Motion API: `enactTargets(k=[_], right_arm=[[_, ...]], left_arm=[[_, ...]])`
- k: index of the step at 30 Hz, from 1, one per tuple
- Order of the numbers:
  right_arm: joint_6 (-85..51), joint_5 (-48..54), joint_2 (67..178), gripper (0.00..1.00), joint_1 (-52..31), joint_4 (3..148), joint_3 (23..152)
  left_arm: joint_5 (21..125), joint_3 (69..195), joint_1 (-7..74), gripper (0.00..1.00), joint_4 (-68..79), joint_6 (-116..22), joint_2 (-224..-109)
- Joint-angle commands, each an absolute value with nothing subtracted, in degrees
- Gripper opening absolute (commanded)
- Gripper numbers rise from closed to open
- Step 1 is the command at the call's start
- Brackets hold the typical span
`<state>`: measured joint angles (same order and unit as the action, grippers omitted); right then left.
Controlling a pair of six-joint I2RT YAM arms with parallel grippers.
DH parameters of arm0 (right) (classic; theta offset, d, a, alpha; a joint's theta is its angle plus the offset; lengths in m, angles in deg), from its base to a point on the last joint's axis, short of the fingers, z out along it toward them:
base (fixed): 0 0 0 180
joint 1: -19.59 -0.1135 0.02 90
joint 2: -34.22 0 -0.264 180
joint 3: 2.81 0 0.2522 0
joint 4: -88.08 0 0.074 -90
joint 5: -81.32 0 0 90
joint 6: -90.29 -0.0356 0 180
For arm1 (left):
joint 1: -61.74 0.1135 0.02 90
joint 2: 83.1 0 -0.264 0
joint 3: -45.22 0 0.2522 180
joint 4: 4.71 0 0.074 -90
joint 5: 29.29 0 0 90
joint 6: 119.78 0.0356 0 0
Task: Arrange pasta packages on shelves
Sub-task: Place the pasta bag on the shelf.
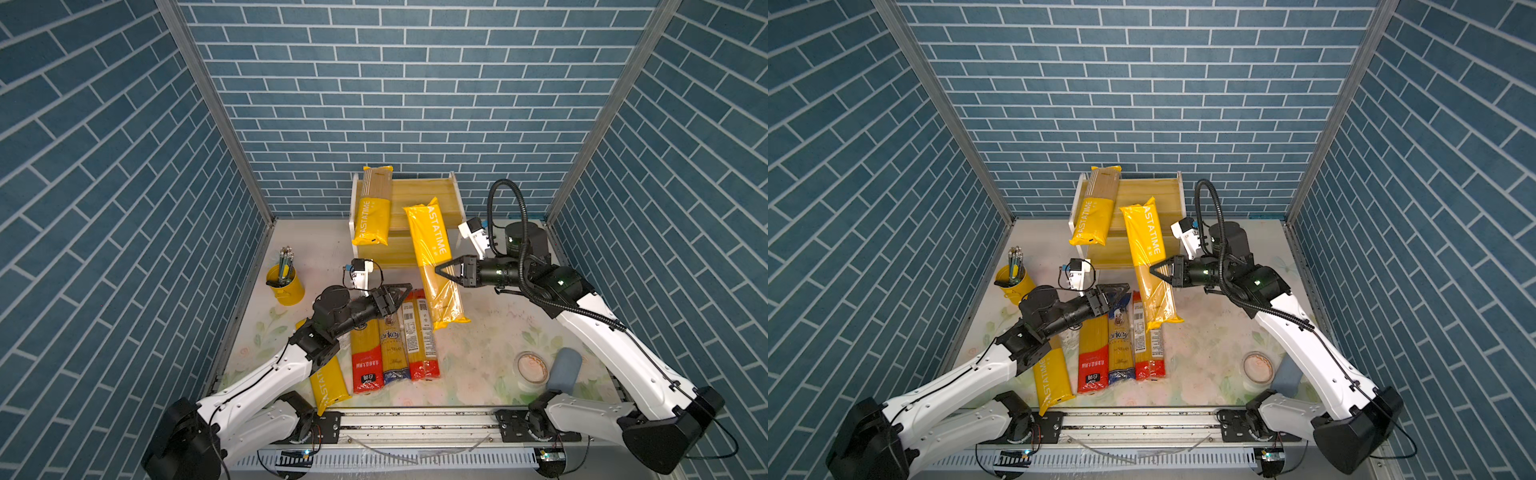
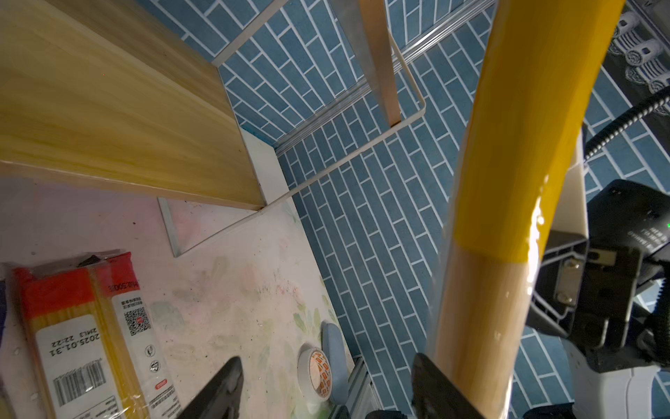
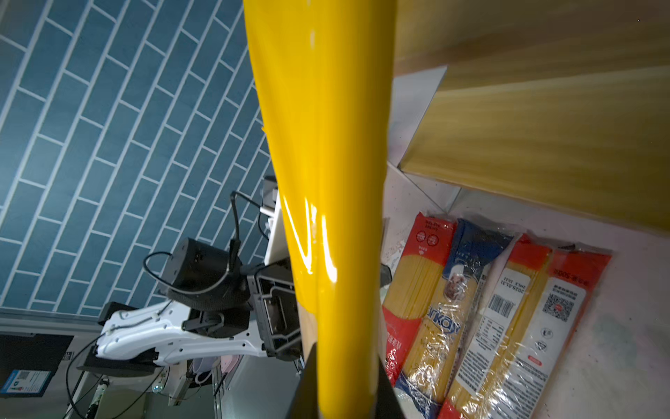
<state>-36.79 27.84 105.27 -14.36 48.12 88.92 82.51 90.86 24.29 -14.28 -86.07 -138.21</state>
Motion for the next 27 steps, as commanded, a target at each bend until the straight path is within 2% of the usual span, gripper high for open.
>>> enactTargets(k=[1,7,10,13,20,27], right_arm=[[-41.57,23.24,109.71,0.01,-13.62,54.43,99.15],[-46.08,15.84,124.00,0.01,-11.87,52.82,116.77],[-49.54,9.00,129.36,0.01,-11.59,52.33,123.39],[-53.12,7.27,134.79,0.01,-11.25,55.10,129.52],[-56.04,8.39,144.68,0.01,-11.22,49.58,142.09],[-59.52,18.74,149.78,0.00,-11.23,46.54,145.96]], left_arm=[[79.80,90.79,24.03,0.74,-9.18,-83.04,-134.57],[77.18,90.98,23.88,0.74,-3.00,-81.37,-131.77],[76.58,89.15,23.86,0.74,-4.08,-81.16,-130.51],[76.96,88.42,23.81,0.74,-5.33,-81.62,-131.15],[77.38,88.56,23.42,0.74,-6.51,-81.41,-132.30],[77.12,88.07,23.42,0.74,-7.29,-81.39,-132.10]])
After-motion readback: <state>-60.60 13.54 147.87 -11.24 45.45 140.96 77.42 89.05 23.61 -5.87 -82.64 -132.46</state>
